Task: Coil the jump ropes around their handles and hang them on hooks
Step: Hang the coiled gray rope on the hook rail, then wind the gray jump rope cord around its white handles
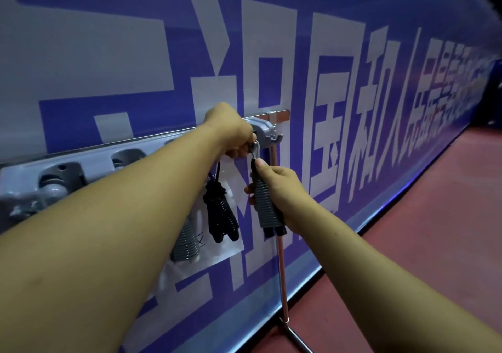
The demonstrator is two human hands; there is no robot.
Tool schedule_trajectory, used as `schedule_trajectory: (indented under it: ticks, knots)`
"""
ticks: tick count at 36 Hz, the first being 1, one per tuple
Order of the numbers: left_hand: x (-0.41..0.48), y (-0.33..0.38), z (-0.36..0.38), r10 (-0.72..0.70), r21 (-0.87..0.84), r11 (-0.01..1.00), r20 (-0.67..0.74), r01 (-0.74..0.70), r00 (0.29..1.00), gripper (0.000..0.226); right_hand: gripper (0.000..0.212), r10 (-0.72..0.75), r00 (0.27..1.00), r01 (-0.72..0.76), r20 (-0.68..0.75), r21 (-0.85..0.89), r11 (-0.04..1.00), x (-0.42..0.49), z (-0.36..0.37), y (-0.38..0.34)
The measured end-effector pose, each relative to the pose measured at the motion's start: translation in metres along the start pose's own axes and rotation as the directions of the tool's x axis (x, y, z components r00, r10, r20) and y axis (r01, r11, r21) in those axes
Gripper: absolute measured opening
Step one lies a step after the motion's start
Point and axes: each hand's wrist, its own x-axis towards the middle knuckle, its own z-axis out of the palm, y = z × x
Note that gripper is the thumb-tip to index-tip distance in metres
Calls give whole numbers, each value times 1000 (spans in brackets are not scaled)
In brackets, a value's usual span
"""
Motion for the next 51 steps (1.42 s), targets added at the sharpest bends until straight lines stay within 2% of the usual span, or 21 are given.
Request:
schedule_trajectory:
  ticks: [4,7,9,11,14,16,20,23,28,32,38,41,45,48,51]
  knots:
    - [-2,-2,-2,-29,-20,999,-39,28,999,13,40,12,999,-11,37,-18,1000,0,2,6]
    - [-4,-9,0,90,28,996,-113,-87,990,12,40,7,999,-5,43,-61,998,-3,1,7]
    - [-7,-12,1,178,8,984,-192,-180,965,13,47,30,1000,-28,8,-124,992,-7,-4,5]
    - [-19,-7,2,270,-18,959,-227,-281,936,14,44,73,997,-78,-40,-127,989,-17,-14,-2]
    - [-51,8,9,378,-104,912,-163,-397,911,18,35,111,988,-122,-104,-107,987,-49,-41,-12]
    - [-76,21,20,411,-151,894,-93,-421,907,20,32,123,981,-142,-151,-122,982,-73,-62,-16]
    - [-125,43,72,406,-339,870,87,-356,910,21,15,136,954,-182,-267,-153,971,-140,-113,-15]
    - [-169,56,132,414,-381,872,241,-307,878,21,9,174,917,-260,-358,-208,943,-204,-157,-3]
    - [-280,94,253,483,-404,867,529,-294,698,26,6,276,798,-442,-535,-210,872,-336,-257,35]
    - [-375,144,355,533,-417,845,692,-334,486,29,7,339,649,-545,-681,-105,832,-441,-353,72]
    - [-506,199,506,539,-444,827,802,-346,257,32,10,414,424,-623,-805,72,779,-565,-469,159]
    - [-563,204,580,496,-415,838,850,-355,178,32,17,470,323,-664,-821,157,731,-620,-514,216]
    - [-635,186,692,420,-364,837,906,-409,54,15,15,514,196,-702,-835,247,668,-688,-574,311]
    - [-682,155,773,342,-316,807,939,-499,-40,11,15,553,112,-763,-826,285,580,-730,-601,397]
    - [-722,119,837,282,-291,753,953,-590,-110,11,13,563,16,-854,-826,282,437,-766,-614,472]
